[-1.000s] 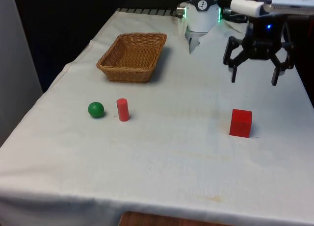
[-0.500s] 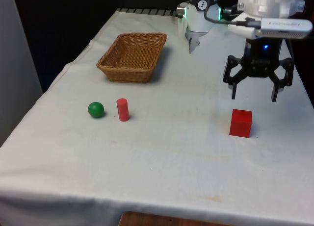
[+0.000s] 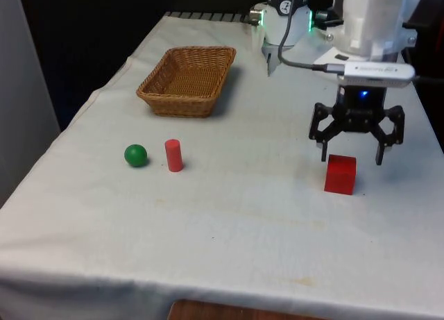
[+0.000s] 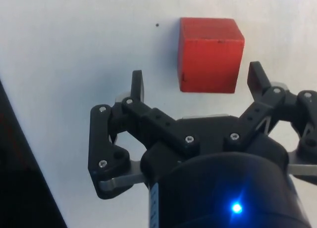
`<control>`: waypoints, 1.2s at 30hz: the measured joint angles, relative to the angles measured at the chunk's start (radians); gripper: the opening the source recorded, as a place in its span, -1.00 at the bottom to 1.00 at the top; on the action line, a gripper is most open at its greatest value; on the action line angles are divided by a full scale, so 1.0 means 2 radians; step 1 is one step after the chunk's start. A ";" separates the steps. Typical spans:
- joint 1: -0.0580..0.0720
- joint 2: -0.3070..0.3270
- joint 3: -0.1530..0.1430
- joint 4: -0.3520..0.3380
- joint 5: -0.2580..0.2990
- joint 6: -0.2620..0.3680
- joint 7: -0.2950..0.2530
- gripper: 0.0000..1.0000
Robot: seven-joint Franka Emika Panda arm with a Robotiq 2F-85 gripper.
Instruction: Pick up the object to the left of the cylinder and place it into the basket.
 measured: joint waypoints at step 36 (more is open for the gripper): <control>-0.004 0.025 0.000 0.007 0.025 0.019 -0.017 -1.00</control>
